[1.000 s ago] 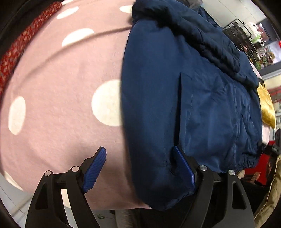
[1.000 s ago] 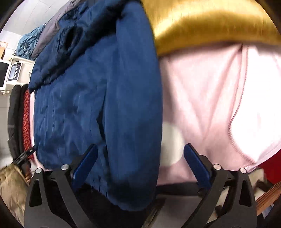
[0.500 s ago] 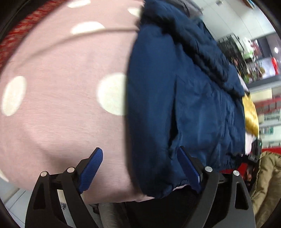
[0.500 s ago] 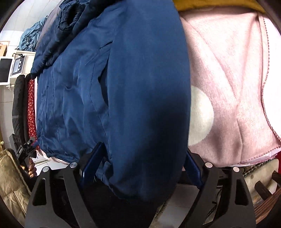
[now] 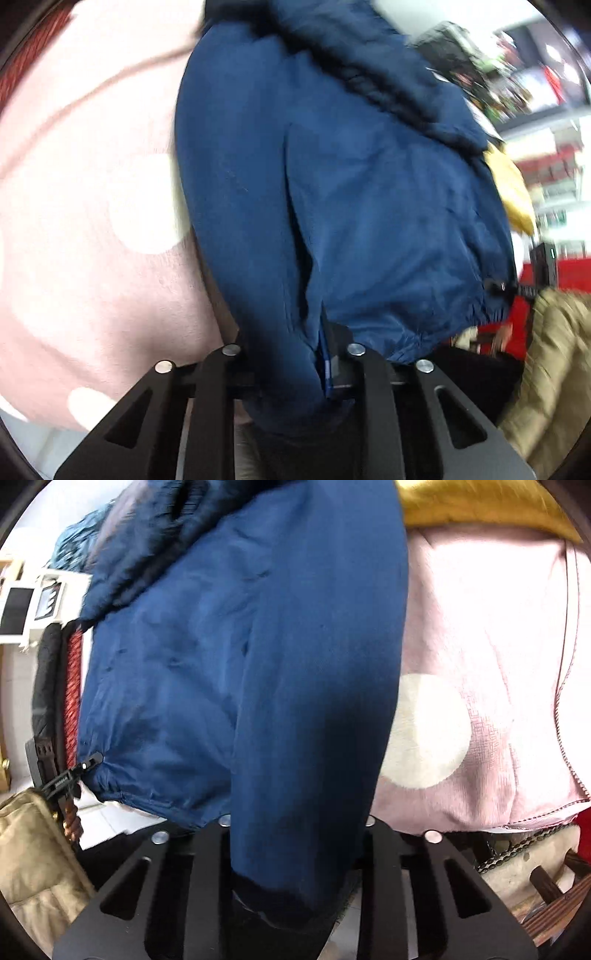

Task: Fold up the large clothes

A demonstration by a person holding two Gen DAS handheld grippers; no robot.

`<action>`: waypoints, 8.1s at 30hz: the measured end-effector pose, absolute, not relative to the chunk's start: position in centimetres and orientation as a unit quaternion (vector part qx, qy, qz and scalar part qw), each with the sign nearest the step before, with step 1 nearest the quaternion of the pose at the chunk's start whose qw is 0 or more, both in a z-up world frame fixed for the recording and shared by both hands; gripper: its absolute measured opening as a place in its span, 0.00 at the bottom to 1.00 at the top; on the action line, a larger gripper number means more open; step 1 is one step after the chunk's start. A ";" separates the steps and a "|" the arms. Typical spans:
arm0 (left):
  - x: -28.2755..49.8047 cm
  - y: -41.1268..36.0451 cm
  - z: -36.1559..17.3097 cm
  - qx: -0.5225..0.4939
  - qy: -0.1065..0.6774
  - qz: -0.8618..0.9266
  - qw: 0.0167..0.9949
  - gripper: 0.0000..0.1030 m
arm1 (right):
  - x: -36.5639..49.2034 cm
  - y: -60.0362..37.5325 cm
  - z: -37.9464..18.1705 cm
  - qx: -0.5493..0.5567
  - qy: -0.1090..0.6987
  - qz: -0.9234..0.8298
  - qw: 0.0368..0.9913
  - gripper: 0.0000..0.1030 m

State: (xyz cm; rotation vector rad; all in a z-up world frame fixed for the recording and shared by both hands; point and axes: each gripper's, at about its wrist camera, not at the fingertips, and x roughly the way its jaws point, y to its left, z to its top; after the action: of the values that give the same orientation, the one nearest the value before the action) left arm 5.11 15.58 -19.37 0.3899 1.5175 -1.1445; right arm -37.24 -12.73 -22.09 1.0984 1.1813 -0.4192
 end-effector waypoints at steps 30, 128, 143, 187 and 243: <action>15.7 2.2 -12.2 0.147 0.574 -0.475 0.650 0.15 | -29.9 -25.7 -14.7 0.512 0.401 -0.185 0.737 0.20; 23.6 -24.7 -20.5 0.297 0.534 -0.367 0.701 0.82 | -11.4 -43.6 -19.5 0.325 0.478 -0.295 0.761 0.22; 25.2 -23.3 -19.0 0.224 0.567 -0.375 0.698 0.93 | -13.2 -43.1 -19.3 0.415 0.437 -0.304 0.738 0.26; 32.6 -11.5 -25.3 0.110 0.695 -0.385 0.597 0.95 | -21.7 -44.0 -23.0 0.505 0.416 -0.246 0.715 0.73; -10.1 -22.7 -4.0 0.071 0.545 -0.658 0.515 0.23 | -60.0 -46.4 5.9 0.500 0.189 -0.396 0.747 0.21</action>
State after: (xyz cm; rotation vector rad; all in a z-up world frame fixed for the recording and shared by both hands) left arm -10.09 -22.70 -3.98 0.1713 1.3093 -1.5807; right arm -60.04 -46.38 5.93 1.0933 0.4140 -0.8669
